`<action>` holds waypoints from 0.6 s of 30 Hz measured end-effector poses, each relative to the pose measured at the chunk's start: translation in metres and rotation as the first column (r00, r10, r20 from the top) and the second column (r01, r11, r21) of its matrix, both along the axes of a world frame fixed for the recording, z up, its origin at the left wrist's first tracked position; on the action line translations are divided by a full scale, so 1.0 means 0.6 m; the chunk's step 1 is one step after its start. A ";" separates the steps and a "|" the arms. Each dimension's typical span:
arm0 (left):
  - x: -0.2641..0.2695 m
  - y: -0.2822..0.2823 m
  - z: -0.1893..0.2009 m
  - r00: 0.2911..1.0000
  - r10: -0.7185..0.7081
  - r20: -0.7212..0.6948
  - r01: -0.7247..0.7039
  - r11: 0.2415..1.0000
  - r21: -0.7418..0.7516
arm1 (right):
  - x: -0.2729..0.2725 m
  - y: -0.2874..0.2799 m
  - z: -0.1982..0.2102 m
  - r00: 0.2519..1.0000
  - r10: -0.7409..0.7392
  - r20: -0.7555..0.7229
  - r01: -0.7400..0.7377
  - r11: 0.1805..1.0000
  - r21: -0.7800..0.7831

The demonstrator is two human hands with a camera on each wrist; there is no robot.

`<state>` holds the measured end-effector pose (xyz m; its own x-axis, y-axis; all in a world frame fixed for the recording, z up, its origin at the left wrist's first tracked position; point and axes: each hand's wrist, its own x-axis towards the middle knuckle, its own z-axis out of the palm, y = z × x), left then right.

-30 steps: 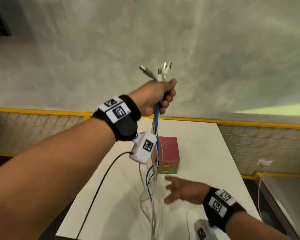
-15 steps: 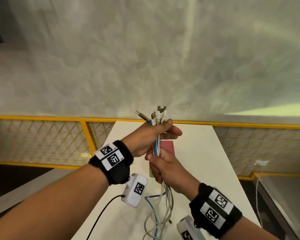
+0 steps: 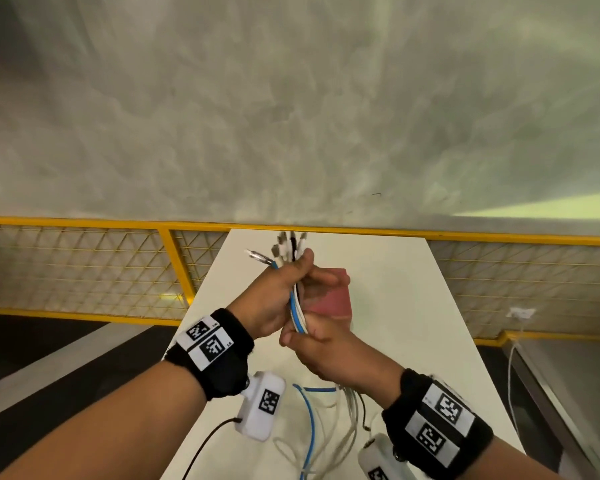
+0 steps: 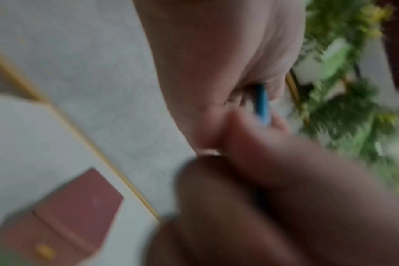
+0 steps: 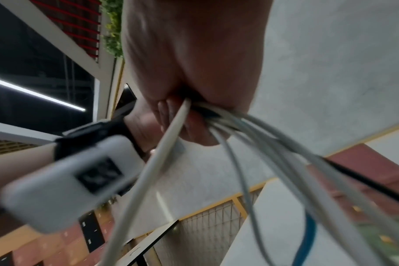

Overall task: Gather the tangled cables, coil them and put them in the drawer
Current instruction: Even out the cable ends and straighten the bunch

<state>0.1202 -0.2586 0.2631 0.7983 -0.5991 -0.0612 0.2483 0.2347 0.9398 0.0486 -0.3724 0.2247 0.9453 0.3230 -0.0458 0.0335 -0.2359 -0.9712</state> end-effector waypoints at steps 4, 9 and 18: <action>-0.006 -0.005 0.028 0.986 -0.004 -0.167 -0.045 0.956 -0.289 | 0.004 -0.008 -0.012 0.992 0.020 -0.124 0.003 0.983 0.185; -0.030 0.004 0.053 0.959 -0.253 -0.130 0.203 0.929 -0.308 | 0.005 -0.027 -0.059 0.961 0.160 -0.225 -0.143 0.985 0.092; -0.073 0.060 -0.064 0.801 -0.516 -0.302 0.565 0.485 0.668 | 0.061 -0.080 -0.014 0.983 0.144 -0.112 -0.182 0.806 -0.563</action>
<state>0.0763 -0.2224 0.2245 0.3136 -0.6596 -0.6831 0.1449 -0.6777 0.7209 0.0854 -0.4203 0.2162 0.8701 0.3705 -0.3252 0.0674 -0.7428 -0.6661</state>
